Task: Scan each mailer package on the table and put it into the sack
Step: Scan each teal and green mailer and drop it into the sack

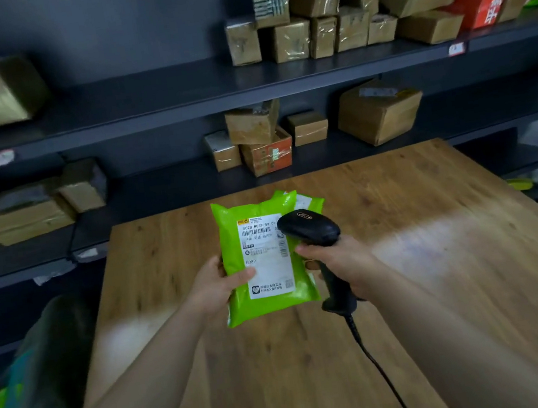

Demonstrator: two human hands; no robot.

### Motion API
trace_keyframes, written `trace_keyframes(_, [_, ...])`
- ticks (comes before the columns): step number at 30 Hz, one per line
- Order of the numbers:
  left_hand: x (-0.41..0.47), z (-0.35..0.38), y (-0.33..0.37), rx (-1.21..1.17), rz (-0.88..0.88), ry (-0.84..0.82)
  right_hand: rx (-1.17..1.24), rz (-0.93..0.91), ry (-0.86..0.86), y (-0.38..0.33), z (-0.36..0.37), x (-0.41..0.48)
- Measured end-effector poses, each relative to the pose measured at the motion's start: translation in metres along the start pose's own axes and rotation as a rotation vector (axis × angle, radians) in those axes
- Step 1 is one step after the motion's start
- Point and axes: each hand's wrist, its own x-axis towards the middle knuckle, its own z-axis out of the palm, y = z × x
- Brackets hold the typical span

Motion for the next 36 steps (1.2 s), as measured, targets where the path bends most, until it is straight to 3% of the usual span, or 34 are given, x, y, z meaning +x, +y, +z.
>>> trace_keyframes(7, [-0.073, -0.073, -0.029, -0.048, 0.101, 0.166, -0.182, -0.08, -0.11, -0.023, 0.073, -0.096])
trace_keyframes(15, [-0.116, -0.112, -0.05, -0.038, 0.151, 0.249, -0.297, -0.109, -0.069, -0.039, 0.115, -0.162])
trace_keyframes(36, [-0.128, -0.124, -0.06, -0.064, 0.201, 0.284, -0.36, -0.08, -0.078, -0.053, 0.129, -0.193])
